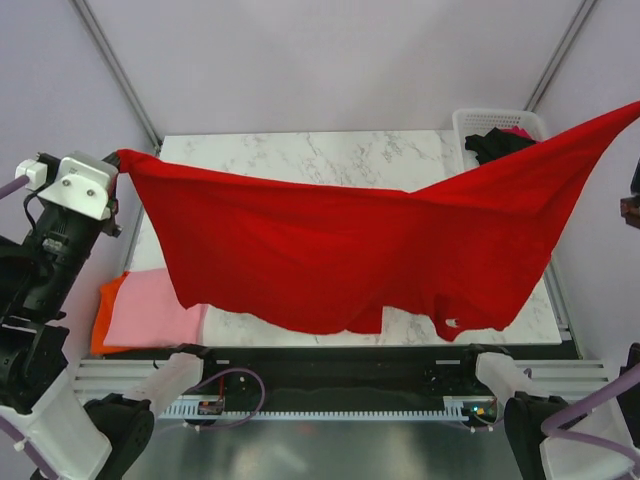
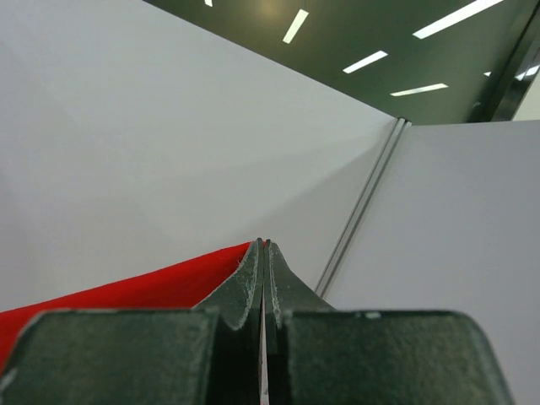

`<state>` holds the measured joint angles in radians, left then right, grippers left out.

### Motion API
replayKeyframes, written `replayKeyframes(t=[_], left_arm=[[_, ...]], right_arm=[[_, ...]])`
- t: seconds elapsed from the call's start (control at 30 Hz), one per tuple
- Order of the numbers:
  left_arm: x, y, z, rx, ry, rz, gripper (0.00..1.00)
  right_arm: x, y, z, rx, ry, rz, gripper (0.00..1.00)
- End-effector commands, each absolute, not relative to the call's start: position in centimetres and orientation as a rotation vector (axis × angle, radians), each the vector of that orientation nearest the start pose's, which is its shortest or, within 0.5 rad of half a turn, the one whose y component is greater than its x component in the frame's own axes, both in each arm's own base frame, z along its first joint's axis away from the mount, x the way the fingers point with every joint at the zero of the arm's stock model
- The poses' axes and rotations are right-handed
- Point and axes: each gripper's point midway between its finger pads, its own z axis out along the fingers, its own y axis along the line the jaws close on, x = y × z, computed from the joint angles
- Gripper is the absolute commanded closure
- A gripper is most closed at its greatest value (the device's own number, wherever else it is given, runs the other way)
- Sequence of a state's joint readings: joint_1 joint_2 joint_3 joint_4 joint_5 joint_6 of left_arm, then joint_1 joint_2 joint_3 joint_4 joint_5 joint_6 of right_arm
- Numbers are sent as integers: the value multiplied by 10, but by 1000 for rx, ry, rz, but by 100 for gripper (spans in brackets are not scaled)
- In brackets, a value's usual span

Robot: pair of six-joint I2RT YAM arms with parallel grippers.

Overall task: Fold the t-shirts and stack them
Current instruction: Flatten the tshirt out

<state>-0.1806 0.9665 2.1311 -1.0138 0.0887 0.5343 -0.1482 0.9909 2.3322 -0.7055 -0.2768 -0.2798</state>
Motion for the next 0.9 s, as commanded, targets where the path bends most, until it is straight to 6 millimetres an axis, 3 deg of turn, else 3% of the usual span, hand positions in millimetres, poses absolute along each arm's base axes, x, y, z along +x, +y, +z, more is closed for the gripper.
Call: replayKeyframes(t=[0.0, 0.07, 0.17, 0.27, 0.3, 0.37, 0.4, 0.43, 0.47, 0.5, 0.53, 0.6, 0.63, 0.67, 0.7, 0.77, 0.8, 0.87], left_arm=[[183, -23, 602, 571, 1264, 290, 98], [190, -21, 604, 572, 1263, 309, 98], [211, -22, 597, 583, 1296, 328, 98], [246, -28, 575, 615, 1364, 320, 98], [270, -34, 555, 646, 1423, 305, 98], [293, -39, 532, 677, 1487, 289, 98], [309, -43, 508, 712, 1544, 278, 98], [318, -48, 493, 741, 1574, 258, 98], [336, -53, 473, 768, 1619, 239, 98], [348, -57, 443, 805, 1683, 219, 98], [358, -63, 425, 833, 1711, 185, 98], [382, -73, 373, 891, 1811, 126, 98], [390, -77, 356, 907, 1844, 102, 98], [398, -79, 340, 915, 1877, 89, 98], [418, -83, 310, 935, 1940, 72, 98], [440, -82, 285, 935, 1995, 90, 98], [461, -83, 269, 945, 2018, 101, 98], [484, -79, 258, 932, 2044, 148, 98]], right_arm=[[128, 2, 730, -243, 859, -331, 100], [127, 0, 743, -245, 813, -368, 100], [156, -6, 741, -257, 830, -396, 100], [208, -15, 721, -268, 917, -400, 100], [240, -18, 702, -288, 984, -382, 100], [272, -18, 681, -307, 1042, -351, 100], [294, -18, 664, -330, 1090, -326, 100], [320, -13, 634, -373, 1160, -277, 100], [335, -10, 618, -400, 1193, -246, 100], [356, -9, 595, -418, 1249, -214, 100], [377, -5, 562, -455, 1320, -162, 100], [411, 3, 513, -507, 1424, -125, 100], [426, 6, 481, -535, 1488, -116, 100], [437, 7, 462, -552, 1526, -135, 100], [456, 10, 433, -574, 1582, -135, 100], [479, 20, 402, -624, 1624, -147, 100], [500, 23, 373, -635, 1678, -133, 100], [524, 16, 374, -602, 1685, -168, 100]])
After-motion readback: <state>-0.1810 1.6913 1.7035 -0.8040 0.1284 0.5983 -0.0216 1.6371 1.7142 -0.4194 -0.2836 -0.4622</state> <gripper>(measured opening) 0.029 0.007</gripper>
